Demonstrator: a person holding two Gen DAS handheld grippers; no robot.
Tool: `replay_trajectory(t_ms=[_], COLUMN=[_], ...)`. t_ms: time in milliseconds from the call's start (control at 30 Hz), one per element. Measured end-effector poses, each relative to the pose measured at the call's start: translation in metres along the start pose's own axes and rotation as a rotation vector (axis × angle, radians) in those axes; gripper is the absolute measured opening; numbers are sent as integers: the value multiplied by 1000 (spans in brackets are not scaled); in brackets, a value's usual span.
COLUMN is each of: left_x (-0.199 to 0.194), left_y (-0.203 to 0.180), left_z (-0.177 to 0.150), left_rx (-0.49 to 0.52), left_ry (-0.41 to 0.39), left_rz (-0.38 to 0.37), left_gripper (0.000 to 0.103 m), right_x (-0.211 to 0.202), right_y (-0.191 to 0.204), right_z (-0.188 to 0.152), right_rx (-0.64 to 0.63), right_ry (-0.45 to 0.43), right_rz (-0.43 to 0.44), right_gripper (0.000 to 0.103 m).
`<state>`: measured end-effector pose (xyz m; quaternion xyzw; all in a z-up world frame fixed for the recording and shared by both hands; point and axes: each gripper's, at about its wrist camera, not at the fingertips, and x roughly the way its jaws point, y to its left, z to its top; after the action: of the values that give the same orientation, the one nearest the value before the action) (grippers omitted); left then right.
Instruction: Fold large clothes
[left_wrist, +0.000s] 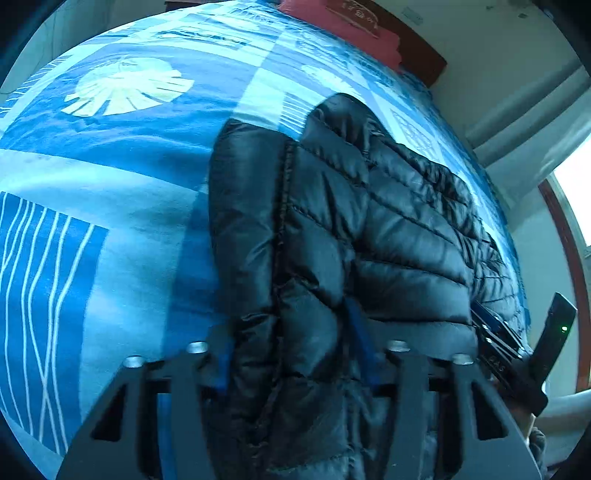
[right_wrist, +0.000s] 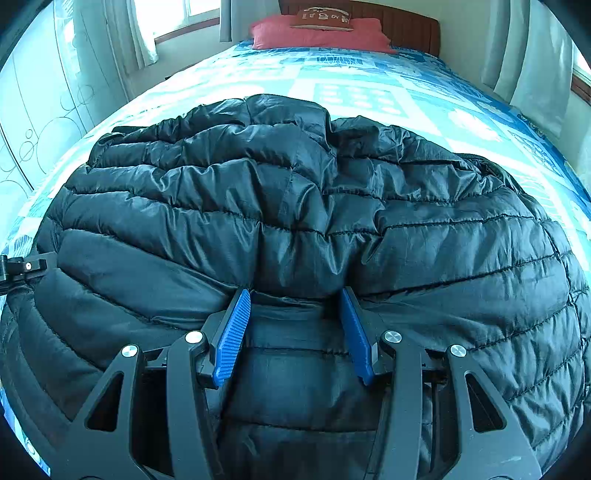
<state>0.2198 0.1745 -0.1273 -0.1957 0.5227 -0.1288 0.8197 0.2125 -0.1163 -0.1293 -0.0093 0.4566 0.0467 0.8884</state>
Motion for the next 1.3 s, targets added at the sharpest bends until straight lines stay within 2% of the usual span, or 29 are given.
replay_trajectory(t_ms=[100, 200, 333, 467, 700, 1000, 1300], left_x=[-8, -25, -43, -59, -73, -47, 12], left_y=[-13, -33, -51, -74, -141, -236, -326], left_z=[1, 1, 1, 4, 4, -9, -40], left_rx=[11, 42, 47, 91, 189, 328, 468], left_ry=[-14, -58, -103, -138, -189, -195, -145], left_rz=[24, 78, 105, 136, 159, 175, 187], left_gripper=[24, 20, 19, 19, 19, 19, 19], right_x=[-1, -6, -20, -45, -100, -147, -166], right_y=[2, 3, -1, -12, -55, -118, -181], right_z=[1, 2, 4, 2, -6, -24, -49], right_rx=[-4, 2, 15, 32, 80, 143, 265], right_ry=[-2, -13, -23, -51, -108, -168, -177], right_rz=[-8, -5, 3, 3, -30, -104, -144], right_gripper=[49, 50, 50, 58, 58, 62, 62])
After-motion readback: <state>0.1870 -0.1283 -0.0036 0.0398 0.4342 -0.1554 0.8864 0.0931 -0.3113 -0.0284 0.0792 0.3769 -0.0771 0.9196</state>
